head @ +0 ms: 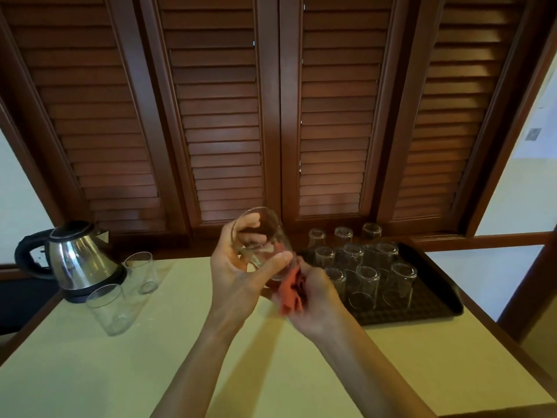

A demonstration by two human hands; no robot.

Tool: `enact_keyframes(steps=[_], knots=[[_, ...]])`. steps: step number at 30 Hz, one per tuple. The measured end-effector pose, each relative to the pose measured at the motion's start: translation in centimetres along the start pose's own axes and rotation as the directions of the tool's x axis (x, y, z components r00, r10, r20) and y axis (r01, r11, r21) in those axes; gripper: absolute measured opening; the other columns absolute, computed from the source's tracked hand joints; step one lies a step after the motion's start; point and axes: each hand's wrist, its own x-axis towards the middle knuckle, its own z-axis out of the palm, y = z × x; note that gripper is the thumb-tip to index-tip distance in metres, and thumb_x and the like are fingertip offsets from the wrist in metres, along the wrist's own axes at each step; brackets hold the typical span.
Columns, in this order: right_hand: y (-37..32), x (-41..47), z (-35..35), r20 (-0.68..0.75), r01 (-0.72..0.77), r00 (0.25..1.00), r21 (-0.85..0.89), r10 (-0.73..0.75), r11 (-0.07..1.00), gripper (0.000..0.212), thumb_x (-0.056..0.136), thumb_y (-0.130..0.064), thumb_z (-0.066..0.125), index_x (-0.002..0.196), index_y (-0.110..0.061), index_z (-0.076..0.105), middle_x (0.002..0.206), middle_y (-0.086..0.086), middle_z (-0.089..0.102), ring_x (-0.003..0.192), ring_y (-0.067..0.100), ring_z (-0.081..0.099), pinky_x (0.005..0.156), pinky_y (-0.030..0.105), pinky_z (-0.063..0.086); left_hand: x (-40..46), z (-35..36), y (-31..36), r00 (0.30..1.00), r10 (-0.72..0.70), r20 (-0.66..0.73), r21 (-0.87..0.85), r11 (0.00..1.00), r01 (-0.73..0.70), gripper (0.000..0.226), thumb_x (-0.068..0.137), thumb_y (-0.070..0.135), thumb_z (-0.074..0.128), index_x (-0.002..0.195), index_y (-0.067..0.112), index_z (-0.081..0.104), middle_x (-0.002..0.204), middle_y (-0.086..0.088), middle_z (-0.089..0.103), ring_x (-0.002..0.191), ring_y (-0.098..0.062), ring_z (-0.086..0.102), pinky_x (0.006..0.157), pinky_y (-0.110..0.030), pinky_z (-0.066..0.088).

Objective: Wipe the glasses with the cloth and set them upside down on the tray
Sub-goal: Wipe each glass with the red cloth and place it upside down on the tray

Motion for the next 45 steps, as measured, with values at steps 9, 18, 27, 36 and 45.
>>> enact_keyframes(steps=[9, 18, 27, 36, 45], knots=[[-4.2, 0.3, 1.2, -0.117, 0.109, 0.987, -0.054, -0.115, 0.993, 0.037, 0.110, -0.026, 0.034, 0.126, -0.004, 0.059, 0.114, 0.020, 0.069, 0.103, 0.033, 0.066, 0.069, 0.044, 0.058, 0.1, -1.0, -0.4, 1.000, -0.024, 0.005, 0.296, 0.955, 0.021, 0.066, 0.065, 0.023, 0.100, 0.118, 0.030, 0.062, 0.109, 0.010, 0.072, 0.106, -0.007, 0.068, 0.087, -0.021, 0.053], [2.1, 1.6, -0.7, 0.686, 0.829, 0.200, -0.499, -0.700, -0.252, 0.042, 0.104, -0.001, 0.050, 0.145, -0.002, 0.049, 0.155, 0.009, 0.044, 0.146, 0.020, 0.041, 0.117, 0.037, 0.039, -0.5, 1.0, 0.1, 0.880, -0.434, 0.192, -0.346, 0.809, 0.474, 0.033, 0.096, 0.036, 0.059, 0.121, 0.031, 0.079, 0.131, -0.009, 0.073, 0.130, -0.026, 0.064, 0.114, -0.046, 0.044], [2.7, 1.1, -0.4, 0.749, 0.826, 0.226, -0.487, -0.623, -0.285, 0.044, 0.103, 0.000, 0.050, 0.146, -0.005, 0.048, 0.157, 0.011, 0.042, 0.148, 0.021, 0.037, 0.119, 0.039, 0.036, 0.3, 0.7, 0.2, 0.879, -0.434, 0.197, -0.542, 0.700, 0.466, 0.047, 0.105, 0.040, 0.048, 0.141, 0.014, 0.063, 0.133, -0.012, 0.069, 0.125, -0.023, 0.066, 0.104, -0.038, 0.052], [2.3, 1.4, -0.2, 0.680, 0.836, 0.370, -0.541, -0.633, -0.094, 0.045, 0.105, -0.005, 0.048, 0.150, -0.007, 0.044, 0.157, 0.004, 0.042, 0.146, 0.011, 0.038, 0.118, 0.033, 0.038, 0.6, 0.3, 0.0, 0.879, -0.460, 0.127, -0.581, 0.683, 0.442, 0.050, 0.106, 0.045, 0.045, 0.121, 0.008, 0.076, 0.129, -0.018, 0.069, 0.118, -0.024, 0.068, 0.102, -0.038, 0.056], [1.5, 1.5, 0.0, 0.512, 0.823, 0.519, -0.518, -0.684, 0.236, 0.042, 0.106, -0.027, 0.049, 0.148, -0.024, 0.048, 0.145, -0.008, 0.057, 0.136, 0.009, 0.051, 0.114, 0.038, 0.042, 0.5, 0.8, 0.6, 0.886, -0.462, 0.038, -0.297, 0.841, 0.452, 0.058, 0.099, 0.057, 0.044, 0.130, 0.014, 0.069, 0.120, -0.008, 0.077, 0.114, -0.021, 0.073, 0.100, -0.040, 0.055]])
